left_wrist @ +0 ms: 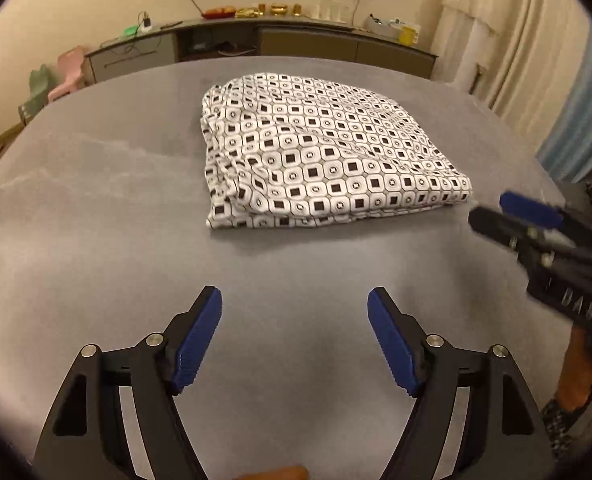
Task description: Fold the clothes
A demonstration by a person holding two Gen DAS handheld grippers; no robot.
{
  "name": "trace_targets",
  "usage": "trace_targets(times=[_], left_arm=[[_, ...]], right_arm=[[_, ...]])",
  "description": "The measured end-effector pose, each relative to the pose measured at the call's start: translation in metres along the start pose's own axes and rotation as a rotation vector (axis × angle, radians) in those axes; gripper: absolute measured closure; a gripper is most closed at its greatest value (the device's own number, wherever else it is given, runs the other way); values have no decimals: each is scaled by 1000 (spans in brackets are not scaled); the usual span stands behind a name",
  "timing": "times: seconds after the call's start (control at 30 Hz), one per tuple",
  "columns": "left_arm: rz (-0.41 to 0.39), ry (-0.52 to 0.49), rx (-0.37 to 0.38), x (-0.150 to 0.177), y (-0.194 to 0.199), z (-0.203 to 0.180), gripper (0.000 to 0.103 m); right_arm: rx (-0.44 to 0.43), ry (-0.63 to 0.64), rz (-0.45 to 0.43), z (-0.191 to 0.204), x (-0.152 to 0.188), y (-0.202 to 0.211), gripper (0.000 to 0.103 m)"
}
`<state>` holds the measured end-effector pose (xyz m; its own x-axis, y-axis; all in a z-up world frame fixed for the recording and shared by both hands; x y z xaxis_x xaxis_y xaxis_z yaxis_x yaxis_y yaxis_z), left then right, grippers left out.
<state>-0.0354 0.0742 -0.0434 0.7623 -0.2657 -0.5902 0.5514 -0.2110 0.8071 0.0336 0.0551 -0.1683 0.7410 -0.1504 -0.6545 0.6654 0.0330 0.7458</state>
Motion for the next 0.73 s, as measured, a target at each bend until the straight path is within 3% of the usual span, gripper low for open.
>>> trace_targets(times=[0.2, 0.43, 0.73], left_arm=[[-30, -20, -31, 9, 11, -15, 15], [-74, -83, -41, 14, 25, -33, 13], [-88, -68, -21, 10, 31, -38, 13]], right_arm=[[27, -41, 26, 5, 24, 16, 47], [56, -78, 36, 0, 24, 11, 46], [63, -57, 41, -2, 22, 9, 45]])
Point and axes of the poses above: each gripper's, at about its wrist camera, not at the fingertips, and y roughly against the way its jaws point, z to its left, x to its underside, the point moved 2 cm from there along -y, roughly the way its jaws point, and after that the axes turned 10 degrees about -y, right-handed, at the moved point
